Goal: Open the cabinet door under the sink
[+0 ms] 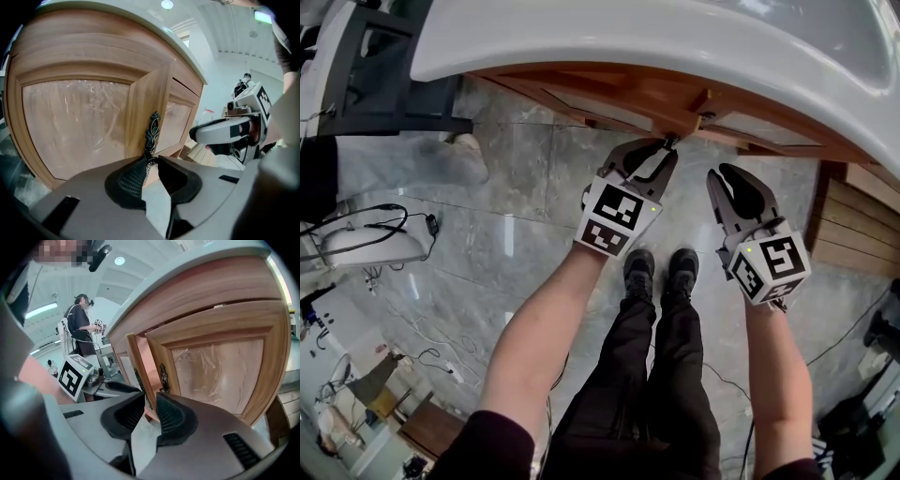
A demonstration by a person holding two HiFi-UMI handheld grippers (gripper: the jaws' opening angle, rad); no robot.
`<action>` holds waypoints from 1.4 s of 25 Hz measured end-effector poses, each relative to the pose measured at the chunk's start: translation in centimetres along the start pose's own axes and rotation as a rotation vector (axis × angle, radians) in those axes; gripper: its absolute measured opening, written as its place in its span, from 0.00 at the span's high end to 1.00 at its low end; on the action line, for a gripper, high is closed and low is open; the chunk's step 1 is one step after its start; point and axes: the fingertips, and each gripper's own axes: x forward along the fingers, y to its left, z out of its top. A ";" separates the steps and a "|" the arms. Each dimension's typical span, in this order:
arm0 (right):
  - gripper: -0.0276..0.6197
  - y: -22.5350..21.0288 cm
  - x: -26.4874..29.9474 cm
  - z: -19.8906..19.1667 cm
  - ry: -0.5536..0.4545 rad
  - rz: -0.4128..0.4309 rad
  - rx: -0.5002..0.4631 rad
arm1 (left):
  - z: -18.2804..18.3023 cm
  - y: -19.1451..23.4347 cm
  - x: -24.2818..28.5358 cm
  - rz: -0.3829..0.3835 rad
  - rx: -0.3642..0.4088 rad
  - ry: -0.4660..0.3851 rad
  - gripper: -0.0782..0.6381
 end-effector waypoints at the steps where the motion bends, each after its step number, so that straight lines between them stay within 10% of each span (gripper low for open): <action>1: 0.81 0.3 0.2 0.5 -0.008 0.020 -0.006 | 0.0 -0.1 0.0 -0.004 0.004 0.001 0.77; 28: 0.78 4.2 5.3 6.1 -0.074 0.253 -0.263 | 0.1 0.1 -0.2 -0.089 0.136 0.015 0.75; 35: 0.79 5.8 4.3 5.4 -0.046 0.268 -0.278 | -0.9 -0.1 -2.3 -0.028 0.061 0.012 0.72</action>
